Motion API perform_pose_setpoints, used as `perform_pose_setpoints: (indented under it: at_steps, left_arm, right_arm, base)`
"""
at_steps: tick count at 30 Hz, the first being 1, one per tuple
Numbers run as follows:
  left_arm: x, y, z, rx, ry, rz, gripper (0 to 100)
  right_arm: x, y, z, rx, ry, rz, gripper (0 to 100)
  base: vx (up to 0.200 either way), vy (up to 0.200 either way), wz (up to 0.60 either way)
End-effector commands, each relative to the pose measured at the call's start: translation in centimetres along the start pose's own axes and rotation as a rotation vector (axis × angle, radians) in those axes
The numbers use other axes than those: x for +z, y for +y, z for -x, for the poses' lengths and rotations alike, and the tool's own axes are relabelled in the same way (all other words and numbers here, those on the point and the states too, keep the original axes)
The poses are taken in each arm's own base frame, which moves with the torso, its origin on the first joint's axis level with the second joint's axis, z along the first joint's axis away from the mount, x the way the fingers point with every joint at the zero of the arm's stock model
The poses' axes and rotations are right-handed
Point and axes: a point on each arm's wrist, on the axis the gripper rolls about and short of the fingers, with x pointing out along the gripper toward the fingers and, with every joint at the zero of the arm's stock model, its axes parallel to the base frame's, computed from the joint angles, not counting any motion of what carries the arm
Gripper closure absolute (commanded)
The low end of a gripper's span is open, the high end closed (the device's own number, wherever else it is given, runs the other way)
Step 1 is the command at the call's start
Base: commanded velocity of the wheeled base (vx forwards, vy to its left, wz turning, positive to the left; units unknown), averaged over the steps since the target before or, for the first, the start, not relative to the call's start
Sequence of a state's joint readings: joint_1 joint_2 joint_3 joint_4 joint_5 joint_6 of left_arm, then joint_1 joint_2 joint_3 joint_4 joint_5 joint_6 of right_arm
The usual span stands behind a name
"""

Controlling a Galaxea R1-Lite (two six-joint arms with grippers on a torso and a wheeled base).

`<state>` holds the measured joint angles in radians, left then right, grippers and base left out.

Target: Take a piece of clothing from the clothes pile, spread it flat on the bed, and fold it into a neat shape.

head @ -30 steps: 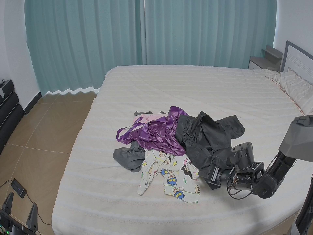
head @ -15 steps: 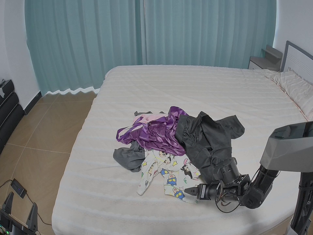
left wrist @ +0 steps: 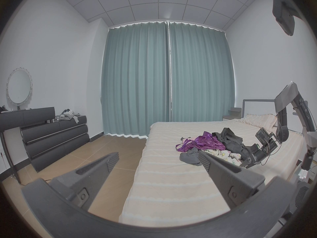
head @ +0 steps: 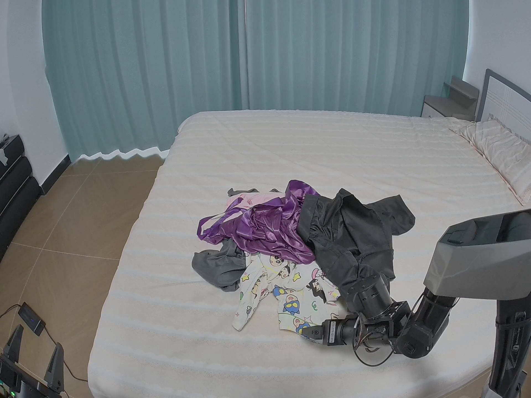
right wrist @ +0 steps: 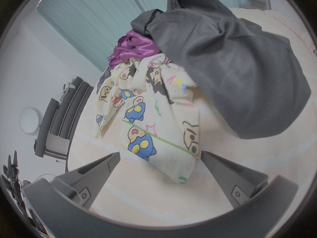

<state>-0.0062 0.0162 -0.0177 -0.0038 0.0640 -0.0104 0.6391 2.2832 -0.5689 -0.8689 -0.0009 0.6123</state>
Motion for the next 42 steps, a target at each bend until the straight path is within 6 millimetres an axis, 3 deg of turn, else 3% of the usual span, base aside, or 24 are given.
perform_pose_setpoints:
  at_steps: [1,5,9,21,22,34,38,42]
  left_arm:
    - [-0.5,0.0,0.0,0.0,0.001,0.0,0]
    - [-0.5,0.0,0.0,0.0,0.001,0.0,0]
    - [-0.5,0.0,0.0,0.0,0.001,0.0,0]
    - [-0.5,0.0,0.0,0.0,0.001,0.0,0]
    - [-0.5,0.0,0.0,0.0,0.001,0.0,0]
    - [-0.5,0.0,0.0,0.0,0.001,0.0,0]
    - [-0.5,0.0,0.0,0.0,0.001,0.0,0]
    - [-0.5,0.0,0.0,0.0,0.001,0.0,0]
  right_arm:
    - [-0.1,0.4,-0.7,0.006,0.0,0.009,0]
    - [0.0,0.7,-1.3,0.011,-0.002,0.007,0]
    - [-0.6,1.1,-3.8,-0.047,-0.033,0.019,0]
    - [0.3,2.1,-3.9,-0.03,-0.079,-0.04,0]
    - [0.1,2.1,-3.9,-0.03,-0.076,-0.04,100]
    - [0.0,2.0,-2.4,-0.024,-0.076,-0.047,100]
    - [0.6,2.3,-0.7,0.006,-0.091,-0.058,100]
    - [1.1,2.6,2.3,0.076,-0.094,-0.094,100]
  base:
    - [0.0,0.0,0.0]
    - [0.0,0.0,0.0]
    - [0.0,0.0,0.0]
    - [0.0,0.0,0.0]
    - [0.0,0.0,0.0]
    - [0.0,0.0,0.0]
    - [0.0,0.0,0.0]
    - [0.0,0.0,0.0]
